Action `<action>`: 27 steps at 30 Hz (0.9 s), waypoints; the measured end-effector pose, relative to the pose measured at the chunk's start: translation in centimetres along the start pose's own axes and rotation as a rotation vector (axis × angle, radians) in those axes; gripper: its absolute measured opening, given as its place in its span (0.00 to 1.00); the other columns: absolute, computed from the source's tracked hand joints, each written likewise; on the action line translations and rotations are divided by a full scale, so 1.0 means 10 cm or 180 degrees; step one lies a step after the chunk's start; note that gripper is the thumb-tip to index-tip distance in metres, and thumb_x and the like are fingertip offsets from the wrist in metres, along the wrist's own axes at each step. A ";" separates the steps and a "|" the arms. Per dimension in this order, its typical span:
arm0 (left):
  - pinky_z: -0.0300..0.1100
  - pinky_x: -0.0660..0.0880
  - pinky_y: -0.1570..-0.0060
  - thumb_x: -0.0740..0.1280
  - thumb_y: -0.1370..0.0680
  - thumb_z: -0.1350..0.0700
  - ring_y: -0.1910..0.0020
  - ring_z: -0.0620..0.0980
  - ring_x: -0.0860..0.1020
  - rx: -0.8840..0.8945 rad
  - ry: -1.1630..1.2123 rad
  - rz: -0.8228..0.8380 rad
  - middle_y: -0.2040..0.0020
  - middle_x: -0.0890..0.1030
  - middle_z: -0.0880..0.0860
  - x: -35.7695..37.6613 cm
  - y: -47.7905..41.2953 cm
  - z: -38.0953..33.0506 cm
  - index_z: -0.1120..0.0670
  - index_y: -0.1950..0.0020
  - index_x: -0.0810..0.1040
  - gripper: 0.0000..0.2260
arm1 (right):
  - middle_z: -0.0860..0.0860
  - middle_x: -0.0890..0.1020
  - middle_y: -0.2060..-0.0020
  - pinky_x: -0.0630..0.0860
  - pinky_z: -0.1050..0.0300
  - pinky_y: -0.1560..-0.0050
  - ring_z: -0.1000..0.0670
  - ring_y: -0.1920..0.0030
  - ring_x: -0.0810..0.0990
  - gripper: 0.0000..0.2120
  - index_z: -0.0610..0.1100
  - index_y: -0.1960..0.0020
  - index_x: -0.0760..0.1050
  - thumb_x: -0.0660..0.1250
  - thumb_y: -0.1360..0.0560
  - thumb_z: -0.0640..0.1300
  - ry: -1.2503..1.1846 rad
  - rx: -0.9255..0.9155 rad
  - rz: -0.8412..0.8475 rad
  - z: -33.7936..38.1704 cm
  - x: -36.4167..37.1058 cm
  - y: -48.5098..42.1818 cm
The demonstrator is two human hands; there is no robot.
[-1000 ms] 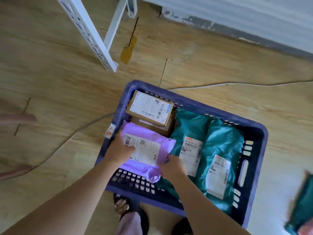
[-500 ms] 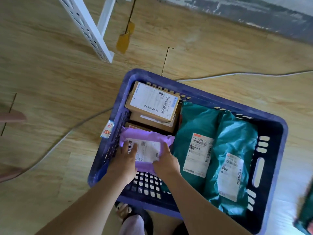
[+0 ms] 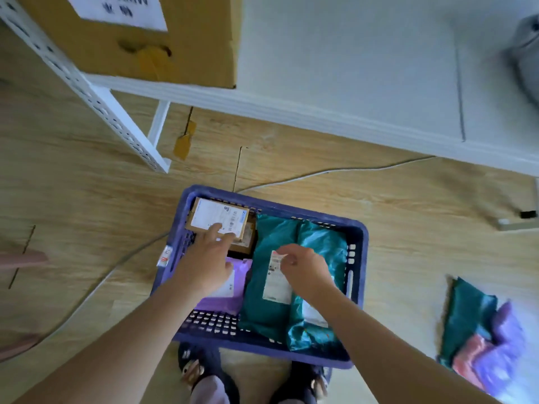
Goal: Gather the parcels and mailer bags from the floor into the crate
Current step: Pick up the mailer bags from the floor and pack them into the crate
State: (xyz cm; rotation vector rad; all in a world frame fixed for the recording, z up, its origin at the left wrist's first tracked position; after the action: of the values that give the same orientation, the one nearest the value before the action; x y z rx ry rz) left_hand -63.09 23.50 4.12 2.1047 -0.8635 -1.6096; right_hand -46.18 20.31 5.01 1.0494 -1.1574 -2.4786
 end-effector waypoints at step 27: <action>0.40 0.62 0.34 0.58 0.21 0.52 0.30 0.48 0.64 0.2586 -0.1010 -0.1097 0.26 0.59 0.47 -3.21 3.33 -3.83 0.48 0.28 0.63 0.20 | 0.55 0.80 0.45 0.75 0.58 0.43 0.54 0.47 0.79 0.16 0.52 0.41 0.77 0.62 0.26 0.41 0.0199 -0.0382 -0.2164 0.45 -3.59 4.60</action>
State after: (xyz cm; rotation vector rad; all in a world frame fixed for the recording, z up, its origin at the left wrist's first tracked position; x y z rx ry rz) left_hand -40.39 16.26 59.28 2.6767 -1.5312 -2.0410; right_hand -27.95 8.64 59.42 1.6876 -0.6888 -2.9155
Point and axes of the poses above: each hand's wrist, its own y-axis away from the middle knuckle, its own x-axis out of the palm, z = x × y, the point moved 10 cm from there along -y, towards the middle knuckle
